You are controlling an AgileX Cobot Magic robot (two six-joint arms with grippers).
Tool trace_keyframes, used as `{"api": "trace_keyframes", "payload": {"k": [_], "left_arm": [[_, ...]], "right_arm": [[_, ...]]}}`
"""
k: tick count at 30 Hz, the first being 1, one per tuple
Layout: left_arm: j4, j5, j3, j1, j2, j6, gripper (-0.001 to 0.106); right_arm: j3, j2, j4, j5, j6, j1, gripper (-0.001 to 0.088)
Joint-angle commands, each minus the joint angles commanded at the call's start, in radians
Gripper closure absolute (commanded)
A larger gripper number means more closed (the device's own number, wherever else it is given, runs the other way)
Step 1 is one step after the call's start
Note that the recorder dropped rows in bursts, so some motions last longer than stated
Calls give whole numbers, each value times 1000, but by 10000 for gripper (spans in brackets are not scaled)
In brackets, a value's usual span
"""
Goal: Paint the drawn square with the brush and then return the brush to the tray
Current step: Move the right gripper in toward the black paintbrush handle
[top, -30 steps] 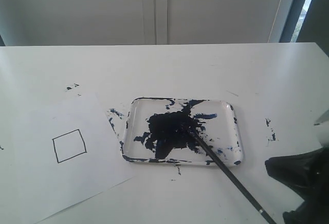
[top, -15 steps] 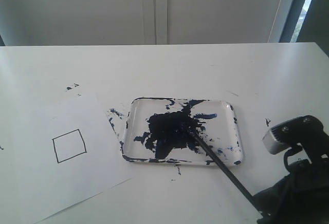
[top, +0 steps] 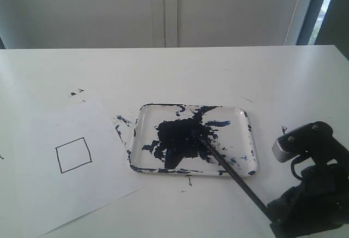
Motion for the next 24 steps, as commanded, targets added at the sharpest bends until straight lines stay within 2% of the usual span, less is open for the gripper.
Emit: {"api": "trace_keyframes", "payload": {"k": [4, 7, 11, 24], "left_arm": [[0, 0, 0, 0, 0, 0, 1053], [0, 0, 0, 0, 0, 0, 1053], [0, 0, 0, 0, 0, 0, 1053], [0, -4, 0, 0, 0, 0, 1053]], "right_arm": [[4, 34, 24, -3, -11, 2, 481], [4, 52, 24, -3, -11, 40, 481], [4, 60, 24, -95, -9, 79, 481], [5, 150, 24, -114, -9, 81, 486]]}}
